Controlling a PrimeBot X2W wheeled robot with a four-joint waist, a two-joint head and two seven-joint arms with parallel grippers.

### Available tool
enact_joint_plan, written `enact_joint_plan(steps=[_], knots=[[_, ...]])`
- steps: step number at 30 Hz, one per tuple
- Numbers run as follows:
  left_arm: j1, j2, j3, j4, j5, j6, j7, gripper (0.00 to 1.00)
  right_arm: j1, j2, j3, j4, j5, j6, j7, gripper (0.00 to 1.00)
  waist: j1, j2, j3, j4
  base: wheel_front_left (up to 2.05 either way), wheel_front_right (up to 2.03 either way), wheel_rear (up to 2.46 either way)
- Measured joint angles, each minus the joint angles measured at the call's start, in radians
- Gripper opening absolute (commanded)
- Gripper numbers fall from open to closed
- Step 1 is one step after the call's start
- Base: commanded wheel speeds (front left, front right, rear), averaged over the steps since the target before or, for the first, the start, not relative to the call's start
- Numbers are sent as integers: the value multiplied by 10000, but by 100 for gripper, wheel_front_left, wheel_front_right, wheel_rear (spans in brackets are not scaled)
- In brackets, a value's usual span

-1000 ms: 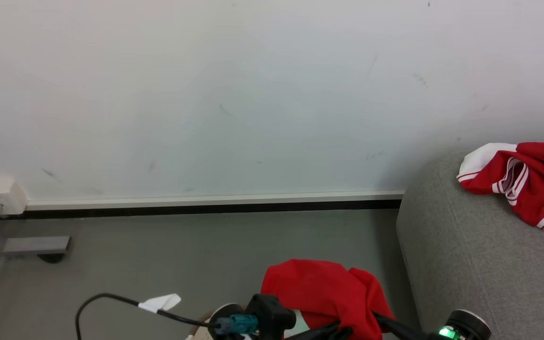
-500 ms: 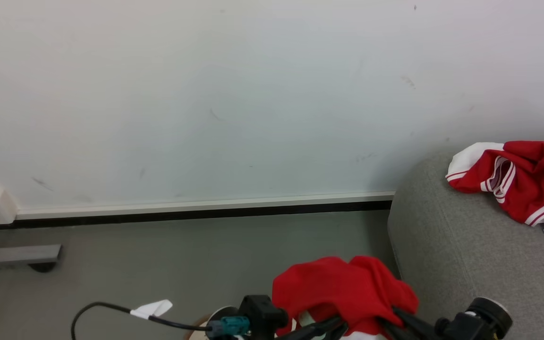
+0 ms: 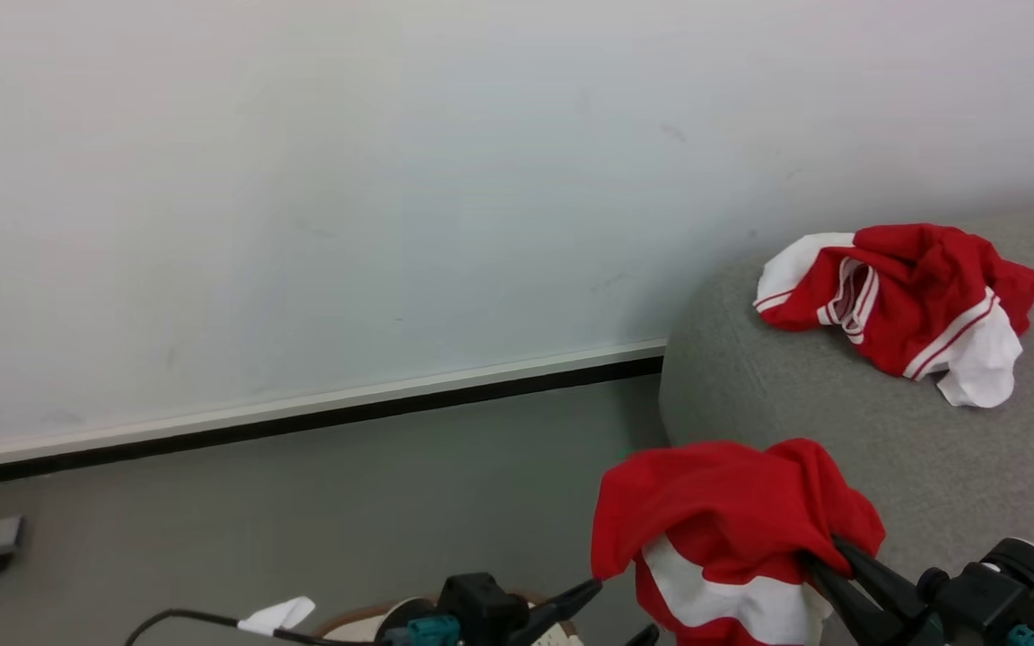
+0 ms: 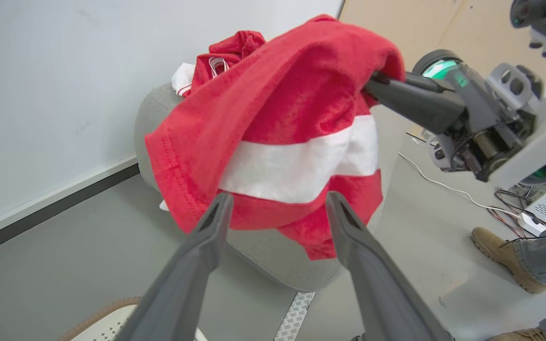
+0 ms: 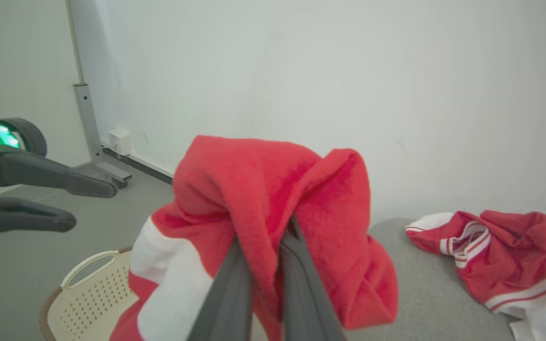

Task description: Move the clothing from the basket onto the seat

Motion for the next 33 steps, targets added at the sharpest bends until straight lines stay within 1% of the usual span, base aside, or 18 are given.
enact_joint_plan(steps=[5, 10, 17, 21, 27, 29, 33], knots=[[-42, -40, 75, 245, 61, 90, -205, 100, 195, -10, -408, -314, -94, 0, 50, 0, 0, 0, 90, -667, 0, 0, 0], [-185, -127, 81, 378, 63, 90, -376, 100, 453, -19, -782, -456, -171, 0, 105, 0, 0, 0, 242, -1297, 0, 0, 0], [-294, -201, 21, 546, 79, 88, -466, 100, 661, 19, -1277, -602, -351, 0, 127, 0, 0, 0, 553, -1867, 0, 0, 0], [-391, -259, -21, 598, 134, 84, -508, 100, 708, 58, -1701, -579, -504, 0, 111, 0, 0, 0, 739, -1934, 0, 0, 0], [-686, -253, -50, 616, 199, 58, -477, 100, 567, 293, -2757, -418, -1083, 0, -4, 0, 0, 0, 1181, -1760, 0, 0, 0], [-863, -221, -48, 604, 263, 48, -439, 100, 307, 360, -3404, -318, -1432, 0, -79, 0, 0, 0, 1425, -1651, 0, 0, 0], [-1482, -79, 52, 552, 598, 59, -387, 100, -479, 842, -4681, -244, -2006, 0, -180, 0, 1, 0, 2041, -1384, 0, 0, 0]])
